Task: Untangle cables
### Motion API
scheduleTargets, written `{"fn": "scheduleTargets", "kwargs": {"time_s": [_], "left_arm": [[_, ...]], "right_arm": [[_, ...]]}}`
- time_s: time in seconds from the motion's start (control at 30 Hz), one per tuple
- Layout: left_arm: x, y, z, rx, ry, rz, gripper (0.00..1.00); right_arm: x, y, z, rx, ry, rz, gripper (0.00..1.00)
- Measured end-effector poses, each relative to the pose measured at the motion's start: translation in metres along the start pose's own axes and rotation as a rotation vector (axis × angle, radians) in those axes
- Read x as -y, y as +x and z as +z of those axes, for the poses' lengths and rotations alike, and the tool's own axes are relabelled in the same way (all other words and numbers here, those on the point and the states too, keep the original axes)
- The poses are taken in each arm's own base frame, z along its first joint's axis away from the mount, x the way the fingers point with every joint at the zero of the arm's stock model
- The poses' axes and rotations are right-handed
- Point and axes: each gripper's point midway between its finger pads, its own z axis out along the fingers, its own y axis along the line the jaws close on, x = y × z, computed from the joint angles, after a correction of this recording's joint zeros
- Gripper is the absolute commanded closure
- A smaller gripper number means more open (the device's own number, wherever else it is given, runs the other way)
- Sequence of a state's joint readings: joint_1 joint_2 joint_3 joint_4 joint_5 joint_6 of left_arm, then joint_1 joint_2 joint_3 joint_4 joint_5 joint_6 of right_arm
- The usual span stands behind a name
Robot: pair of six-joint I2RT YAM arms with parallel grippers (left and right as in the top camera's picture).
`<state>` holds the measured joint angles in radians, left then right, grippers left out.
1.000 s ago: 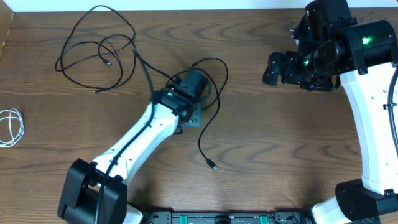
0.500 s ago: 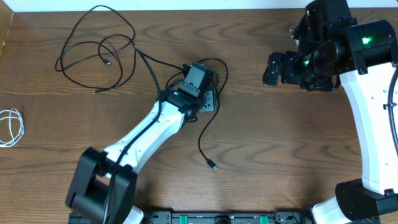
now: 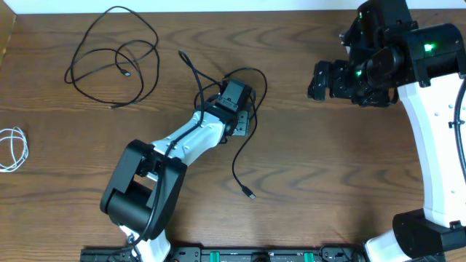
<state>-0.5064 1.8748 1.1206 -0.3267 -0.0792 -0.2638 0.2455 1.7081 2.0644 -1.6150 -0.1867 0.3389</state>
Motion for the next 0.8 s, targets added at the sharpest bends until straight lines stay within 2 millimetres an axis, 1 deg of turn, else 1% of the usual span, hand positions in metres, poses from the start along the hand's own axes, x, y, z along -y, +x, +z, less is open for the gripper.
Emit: {"fn": "scheduleTargets", "kwargs": {"time_s": [0.13, 0.23, 0.33, 0.47, 0.53, 0.63, 0.8], "left_arm": [[0.001, -0.006, 0.0, 0.025, 0.004, 0.012, 0.29], [0.0, -0.004, 0.0, 0.017, 0.0, 0.032, 0.3], [-0.003, 0.006, 0.0, -0.026, -0.013, 0.098, 0.29], [-0.004, 0.02, 0.0, -0.084, -0.005, 0.203, 0.2], [-0.002, 0.024, -0.001, -0.1, 0.015, 0.247, 0.2], [0.002, 0.025, -0.001, -0.103, 0.038, 0.279, 0.2], [0.007, 0.02, 0.001, -0.079, 0.064, 0.302, 0.2]], "right_arm": [[0.0, 0.0, 0.0, 0.0, 0.0, 0.0, 0.01], [0.0, 0.0, 0.0, 0.0, 0.0, 0.0, 0.01], [0.0, 0.0, 0.0, 0.0, 0.0, 0.0, 0.01], [0.0, 0.0, 0.0, 0.0, 0.0, 0.0, 0.01], [0.0, 0.0, 0.0, 0.0, 0.0, 0.0, 0.01], [0.0, 0.0, 0.0, 0.0, 0.0, 0.0, 0.01], [0.0, 0.0, 0.0, 0.0, 0.0, 0.0, 0.01]]}}
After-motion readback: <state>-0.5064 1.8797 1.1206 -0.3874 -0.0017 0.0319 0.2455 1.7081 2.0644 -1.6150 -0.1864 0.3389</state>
